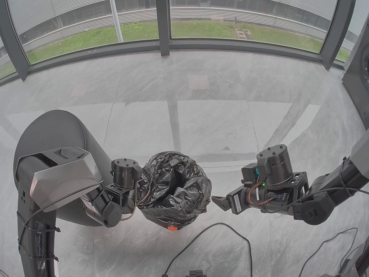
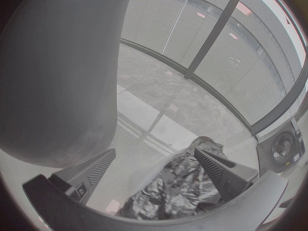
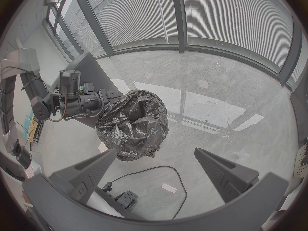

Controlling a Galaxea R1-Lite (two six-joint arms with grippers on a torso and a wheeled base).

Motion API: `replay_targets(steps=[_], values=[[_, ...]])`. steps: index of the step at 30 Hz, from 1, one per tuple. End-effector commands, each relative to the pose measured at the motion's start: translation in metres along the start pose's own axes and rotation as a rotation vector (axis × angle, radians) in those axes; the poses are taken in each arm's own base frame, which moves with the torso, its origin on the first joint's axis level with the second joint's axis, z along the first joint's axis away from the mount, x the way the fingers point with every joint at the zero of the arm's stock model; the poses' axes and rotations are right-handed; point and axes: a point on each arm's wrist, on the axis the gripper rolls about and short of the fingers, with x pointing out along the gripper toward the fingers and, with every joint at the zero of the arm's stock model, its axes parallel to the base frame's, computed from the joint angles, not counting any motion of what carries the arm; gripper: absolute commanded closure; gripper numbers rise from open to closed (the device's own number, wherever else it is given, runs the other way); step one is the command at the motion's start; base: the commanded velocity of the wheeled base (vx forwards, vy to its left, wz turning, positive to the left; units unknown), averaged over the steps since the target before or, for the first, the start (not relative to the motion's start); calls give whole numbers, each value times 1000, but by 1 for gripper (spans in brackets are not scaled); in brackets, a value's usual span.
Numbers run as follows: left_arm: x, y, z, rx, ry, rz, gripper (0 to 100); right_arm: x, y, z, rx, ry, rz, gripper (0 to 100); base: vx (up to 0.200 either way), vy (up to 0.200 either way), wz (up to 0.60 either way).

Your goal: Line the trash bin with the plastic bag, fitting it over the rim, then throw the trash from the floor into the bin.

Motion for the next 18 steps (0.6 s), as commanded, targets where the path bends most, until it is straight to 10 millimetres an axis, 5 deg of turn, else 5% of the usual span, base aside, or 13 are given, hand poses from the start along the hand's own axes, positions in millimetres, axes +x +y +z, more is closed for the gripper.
replay_targets(steps=[1,11,18], values=[[13,12,-9,21,10,30,0,0,1,0,-2,0,2,0,0,0,0],[25,14,-15,31,8,40,0,0,0,-3,-1,11,3,0,0,0,0],[28,21,-2,14,-22,55,0,0,1,-6,-5,20,5,0,0,0,0]])
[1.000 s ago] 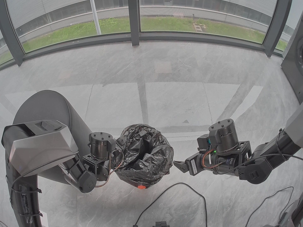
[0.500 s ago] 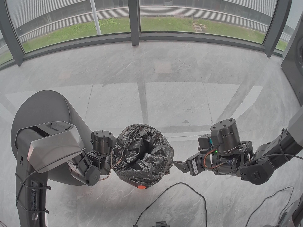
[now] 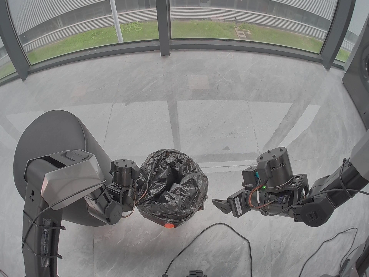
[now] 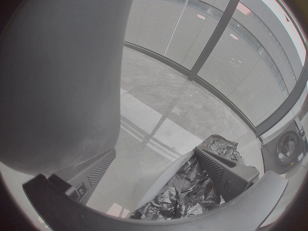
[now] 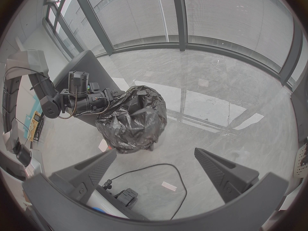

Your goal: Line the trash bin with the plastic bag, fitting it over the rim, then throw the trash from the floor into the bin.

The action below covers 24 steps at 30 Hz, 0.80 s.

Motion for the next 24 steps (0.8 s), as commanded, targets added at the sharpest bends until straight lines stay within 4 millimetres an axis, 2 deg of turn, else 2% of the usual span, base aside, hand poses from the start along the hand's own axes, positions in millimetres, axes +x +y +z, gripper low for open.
replay_targets(steps=[1,24], values=[[2,5,4,-2,-4,17,0,1,0,-2,-1,7,1,0,0,0,0],[-5,-4,12,-17,-25,-12,0,0,2,-2,-4,7,5,0,0,0,0]])
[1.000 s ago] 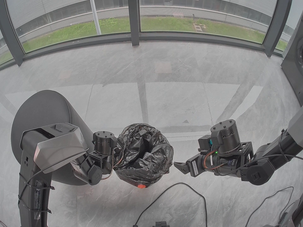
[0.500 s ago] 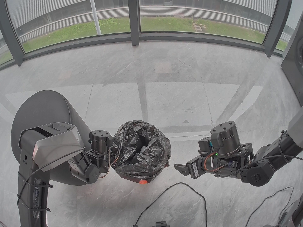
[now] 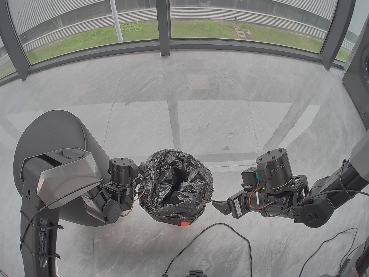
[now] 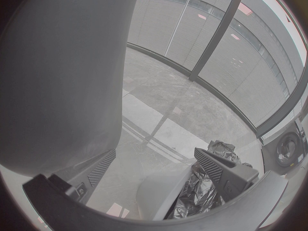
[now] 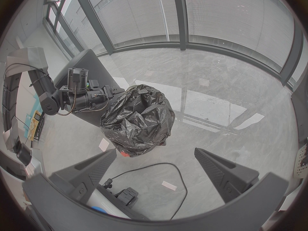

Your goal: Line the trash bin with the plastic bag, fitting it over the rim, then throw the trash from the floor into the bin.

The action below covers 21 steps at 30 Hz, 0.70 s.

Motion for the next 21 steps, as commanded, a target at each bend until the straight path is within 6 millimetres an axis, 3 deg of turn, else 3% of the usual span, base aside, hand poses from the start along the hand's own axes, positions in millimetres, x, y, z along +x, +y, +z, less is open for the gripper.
replay_targets(steps=[1,7,13,21], values=[[-1,-3,4,-9,-12,-10,0,1,0,0,0,2,1,0,0,0,0],[-11,-24,3,-30,-2,-116,0,0,1,-1,-2,3,2,0,0,0,0],[-6,-18,-13,13,27,-108,0,-2,2,-4,-5,11,5,0,0,0,0],[-8,-19,-14,23,28,-116,0,-2,2,-6,-4,5,6,0,0,0,0]])
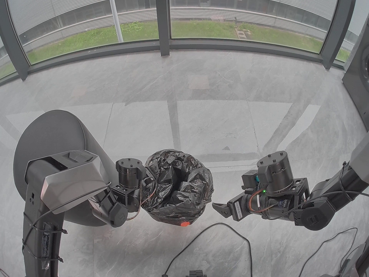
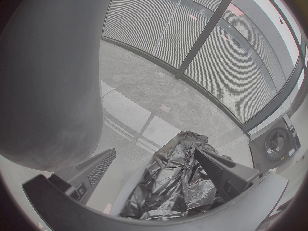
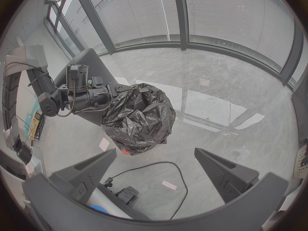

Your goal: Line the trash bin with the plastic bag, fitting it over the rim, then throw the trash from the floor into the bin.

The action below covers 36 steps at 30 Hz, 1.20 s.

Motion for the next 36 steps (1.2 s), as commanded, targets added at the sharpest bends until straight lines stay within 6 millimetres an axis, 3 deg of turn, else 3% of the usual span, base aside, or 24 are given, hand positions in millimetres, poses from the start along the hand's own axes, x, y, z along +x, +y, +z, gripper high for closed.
replay_targets(steps=[1,12,22,36], values=[[0,4,-4,8,15,15,0,0,1,-1,-2,3,2,0,0,0,0],[1,6,-14,91,33,13,0,-1,2,-2,-6,7,7,0,0,0,0],[-2,-5,0,75,-16,-35,0,-1,2,-3,-6,10,6,0,0,0,0],[-5,-12,-12,191,18,-126,0,-1,3,-6,-9,19,8,0,0,0,0]])
